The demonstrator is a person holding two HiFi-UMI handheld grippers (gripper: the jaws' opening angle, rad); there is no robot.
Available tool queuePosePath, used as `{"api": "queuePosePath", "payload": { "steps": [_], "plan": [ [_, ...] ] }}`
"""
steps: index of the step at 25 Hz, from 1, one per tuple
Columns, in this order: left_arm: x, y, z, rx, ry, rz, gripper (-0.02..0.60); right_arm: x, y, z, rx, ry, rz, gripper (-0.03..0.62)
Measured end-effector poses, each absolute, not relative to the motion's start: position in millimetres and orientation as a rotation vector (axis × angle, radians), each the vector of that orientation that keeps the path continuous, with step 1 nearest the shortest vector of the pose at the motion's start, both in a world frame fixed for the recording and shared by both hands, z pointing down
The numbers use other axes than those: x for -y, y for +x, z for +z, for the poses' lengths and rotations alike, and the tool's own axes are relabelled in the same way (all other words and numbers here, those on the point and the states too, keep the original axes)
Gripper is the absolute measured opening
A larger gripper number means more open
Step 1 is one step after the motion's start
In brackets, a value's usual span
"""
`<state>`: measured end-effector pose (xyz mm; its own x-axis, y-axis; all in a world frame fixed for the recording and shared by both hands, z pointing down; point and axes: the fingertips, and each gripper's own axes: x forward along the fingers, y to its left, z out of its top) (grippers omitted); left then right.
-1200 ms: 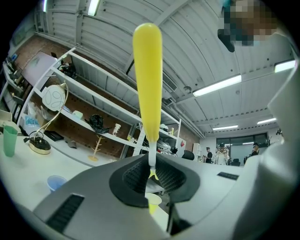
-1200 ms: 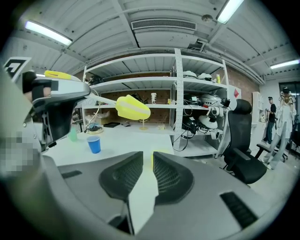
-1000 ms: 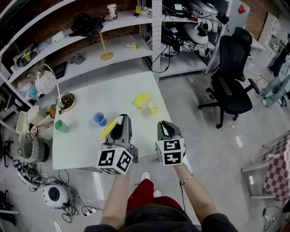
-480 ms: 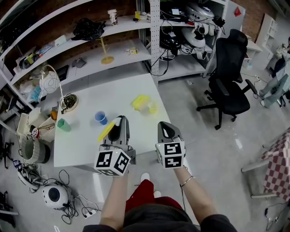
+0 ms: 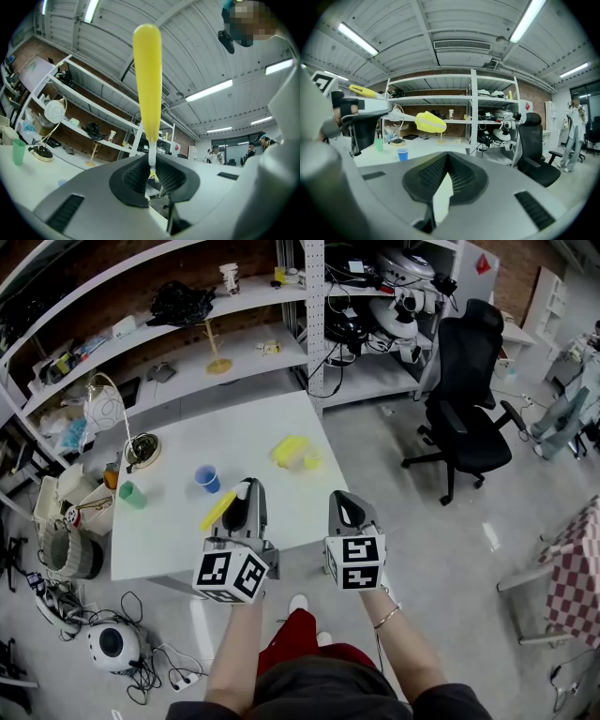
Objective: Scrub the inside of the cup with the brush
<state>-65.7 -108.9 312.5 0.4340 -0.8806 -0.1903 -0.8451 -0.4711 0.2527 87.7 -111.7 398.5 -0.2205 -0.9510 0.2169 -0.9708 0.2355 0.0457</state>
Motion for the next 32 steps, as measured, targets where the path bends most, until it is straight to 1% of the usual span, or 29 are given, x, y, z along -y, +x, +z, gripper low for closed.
{"api": "queuePosePath", "payload": {
  "steps": [19,32],
  "plan": [
    [73.8,-50.2,295.9,1.515,2.615,-0.479,0.043,67.7,108.7,374.9,2.275,1.911,0.061,0.018],
    [51.3,-55.1,290.2,1.492,2.643,-0.485,0.043,42.4,98.7,359.2,2.29,1.947,0.036,0.018]
  ]
}}
